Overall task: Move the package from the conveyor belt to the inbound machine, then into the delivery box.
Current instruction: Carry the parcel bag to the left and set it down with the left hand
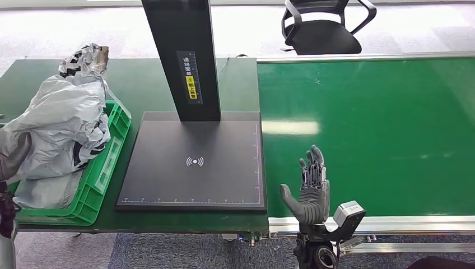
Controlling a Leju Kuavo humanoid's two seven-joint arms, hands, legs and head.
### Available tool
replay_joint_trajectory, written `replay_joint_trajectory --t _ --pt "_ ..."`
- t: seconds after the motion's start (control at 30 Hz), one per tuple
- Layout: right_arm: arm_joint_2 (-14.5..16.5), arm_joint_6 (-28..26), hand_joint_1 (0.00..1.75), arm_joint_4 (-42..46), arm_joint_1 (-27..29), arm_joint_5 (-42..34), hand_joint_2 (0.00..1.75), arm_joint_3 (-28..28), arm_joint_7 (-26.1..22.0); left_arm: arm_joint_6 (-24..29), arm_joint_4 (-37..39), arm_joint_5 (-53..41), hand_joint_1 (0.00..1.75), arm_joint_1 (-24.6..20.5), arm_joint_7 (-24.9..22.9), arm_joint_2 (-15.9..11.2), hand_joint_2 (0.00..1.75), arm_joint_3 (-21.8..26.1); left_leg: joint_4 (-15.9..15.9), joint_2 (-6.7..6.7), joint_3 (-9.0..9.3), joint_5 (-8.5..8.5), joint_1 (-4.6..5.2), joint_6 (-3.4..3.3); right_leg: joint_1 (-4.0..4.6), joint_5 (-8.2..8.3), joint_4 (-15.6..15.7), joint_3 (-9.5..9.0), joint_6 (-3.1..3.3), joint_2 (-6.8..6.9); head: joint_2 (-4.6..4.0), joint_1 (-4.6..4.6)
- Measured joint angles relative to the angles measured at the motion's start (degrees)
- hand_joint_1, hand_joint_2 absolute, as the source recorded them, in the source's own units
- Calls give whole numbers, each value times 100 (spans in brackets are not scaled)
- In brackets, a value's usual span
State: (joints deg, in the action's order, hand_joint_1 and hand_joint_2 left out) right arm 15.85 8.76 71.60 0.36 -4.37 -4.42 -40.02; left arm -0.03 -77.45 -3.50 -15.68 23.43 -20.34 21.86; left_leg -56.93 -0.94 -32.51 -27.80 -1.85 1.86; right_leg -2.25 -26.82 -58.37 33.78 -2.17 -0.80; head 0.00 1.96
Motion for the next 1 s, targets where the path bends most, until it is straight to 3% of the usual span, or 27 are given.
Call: replay_joint_trajectory --t 0.3,0.6,0.73,0.87,0.93,1.0 --pt "1 28 0 0 -1 1 175 20 0 -63 -600 272 0 604 -29 58 175 340 0 3 -3 0 0 0 0 -1 1 2 0 -1 0 -1" --pt "1 69 0 -1 -2 7 175 34 0 -12 -800 182 0 761 -32 141 175 453 0 4 -2 0 0 0 0 -1 0 -1 0 -1 0 -1" --pt "1 85 0 -2 -4 8 175 46 0 251 -1033 767 0 842 185 222 175 706 0 0 -4 0 0 0 0 -1 -1 0 0 -2 0 -2" --pt "1 11 0 -8 -3 -15 175 58 0 404 -1924 1689 0 1362 861 721 175 1038 -1 -7 -3 -10 5 -1 -5 -5 6 5 -3 -6 0 -2" --pt "1 -97 0 -8 -2 -10 175 61 0 427 -2547 1476 0 1810 1292 1159 175 891 -2 -4 -2 -16 10 -5 -11 -9 16 7 -7 -4 0 -1" --pt "2 -207 0 -6 -2 25 175 60 0 584 -3105 888 0 2195 1497 1591 175 451 -2 1 -3 -19 15 -10 -15 -11 22 1 -9 1 0 0"
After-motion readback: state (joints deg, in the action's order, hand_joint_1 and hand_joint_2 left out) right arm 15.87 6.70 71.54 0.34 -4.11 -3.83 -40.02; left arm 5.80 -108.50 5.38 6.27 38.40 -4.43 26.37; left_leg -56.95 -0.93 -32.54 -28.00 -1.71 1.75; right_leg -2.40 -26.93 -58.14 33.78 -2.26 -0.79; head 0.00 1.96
